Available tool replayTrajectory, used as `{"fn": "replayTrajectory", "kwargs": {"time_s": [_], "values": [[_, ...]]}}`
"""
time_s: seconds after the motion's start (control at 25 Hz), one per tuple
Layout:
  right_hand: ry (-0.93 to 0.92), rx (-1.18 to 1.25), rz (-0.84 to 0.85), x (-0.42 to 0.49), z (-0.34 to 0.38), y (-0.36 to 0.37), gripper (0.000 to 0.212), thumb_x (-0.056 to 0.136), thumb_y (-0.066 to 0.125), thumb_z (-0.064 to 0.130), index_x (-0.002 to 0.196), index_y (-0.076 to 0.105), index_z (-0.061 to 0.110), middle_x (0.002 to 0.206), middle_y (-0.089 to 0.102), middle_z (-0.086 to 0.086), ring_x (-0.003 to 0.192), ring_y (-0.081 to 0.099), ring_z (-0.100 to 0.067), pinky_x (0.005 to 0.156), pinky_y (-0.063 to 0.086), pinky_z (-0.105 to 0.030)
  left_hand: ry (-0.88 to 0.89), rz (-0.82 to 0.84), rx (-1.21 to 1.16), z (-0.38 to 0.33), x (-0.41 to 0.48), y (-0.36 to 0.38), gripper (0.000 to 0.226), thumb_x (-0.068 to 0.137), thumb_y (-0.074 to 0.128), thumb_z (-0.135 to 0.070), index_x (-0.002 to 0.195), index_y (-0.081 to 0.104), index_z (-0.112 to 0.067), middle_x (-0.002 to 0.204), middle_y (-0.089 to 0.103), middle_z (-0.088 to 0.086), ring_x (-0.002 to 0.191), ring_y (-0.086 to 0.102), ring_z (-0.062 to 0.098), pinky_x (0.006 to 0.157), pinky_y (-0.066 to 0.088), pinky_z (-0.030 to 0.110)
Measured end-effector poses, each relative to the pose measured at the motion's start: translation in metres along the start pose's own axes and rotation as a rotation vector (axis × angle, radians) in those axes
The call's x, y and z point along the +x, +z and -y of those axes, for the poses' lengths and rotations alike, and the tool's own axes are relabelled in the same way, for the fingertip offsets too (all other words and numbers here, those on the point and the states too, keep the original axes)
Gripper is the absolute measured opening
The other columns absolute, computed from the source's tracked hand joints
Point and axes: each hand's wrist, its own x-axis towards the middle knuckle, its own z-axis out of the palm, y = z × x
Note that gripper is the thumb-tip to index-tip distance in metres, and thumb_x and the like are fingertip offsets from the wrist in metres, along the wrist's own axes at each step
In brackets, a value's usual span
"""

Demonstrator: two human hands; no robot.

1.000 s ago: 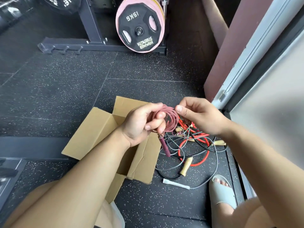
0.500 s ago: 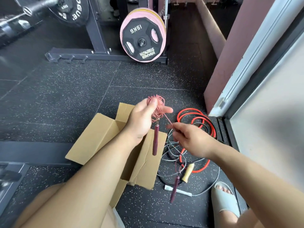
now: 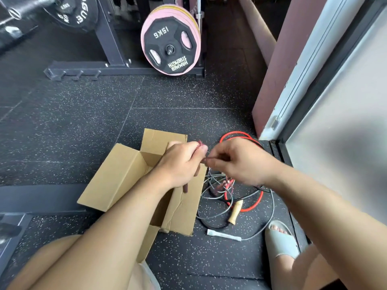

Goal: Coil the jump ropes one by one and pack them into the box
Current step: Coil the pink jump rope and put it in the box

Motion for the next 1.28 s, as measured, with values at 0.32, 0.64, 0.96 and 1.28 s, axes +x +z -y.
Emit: {"fn": "replayTrajectory", "kwargs": {"time_s": [0.32,0.64,0.96,1.28], "values": [[0.002,0.469,-0.046,0.011,-0.046,-0.007,0.039,0.083,0.072,0.051,0.083,0.067,0.012,0.069,0.065,-0.016,0.065,0.055,-0.022,0.062,0.043,-0.047,-0.203,0.289,-0.747,-0.025,0.001,-0.009,0.045,0.099,0.046,-0.044,0.075,0.056,-0.008,0.039,0.037,-0.002,0.050,0.053,0.022,0.062,0.040,0.028],[0.133,0.587,-0.044,0.009,-0.048,0.019,0.042,0.094,0.058,0.050,0.076,0.066,0.013,0.054,0.049,-0.005,0.050,0.048,-0.018,0.051,0.039,-0.024,-0.209,0.154,-1.385,-0.037,0.005,-0.027,0.027,0.094,0.041,-0.034,0.088,0.053,-0.010,0.052,0.050,-0.004,0.068,0.066,0.017,0.075,0.051,0.027],[0.055,0.005,-0.058,0.003,-0.033,0.031,0.016,0.099,0.054,0.019,0.109,0.065,0.022,0.069,0.066,0.007,0.059,0.065,-0.003,0.067,0.046,-0.025,-0.152,-0.297,-1.117,-0.026,0.018,-0.024,0.024,0.107,0.038,-0.021,0.095,0.056,-0.012,0.075,0.075,0.001,0.082,0.070,0.014,0.084,0.051,0.029],[-0.225,-0.423,-0.244,0.002,-0.019,0.014,0.012,0.084,0.051,0.030,0.087,0.058,0.022,0.067,0.062,-0.001,0.066,0.061,-0.034,0.057,0.047,-0.038,0.126,-0.254,0.237,-0.029,0.005,-0.002,0.032,0.098,0.038,-0.045,0.086,0.048,-0.017,0.059,0.056,-0.005,0.088,0.060,0.028,0.099,0.032,0.038]]}}
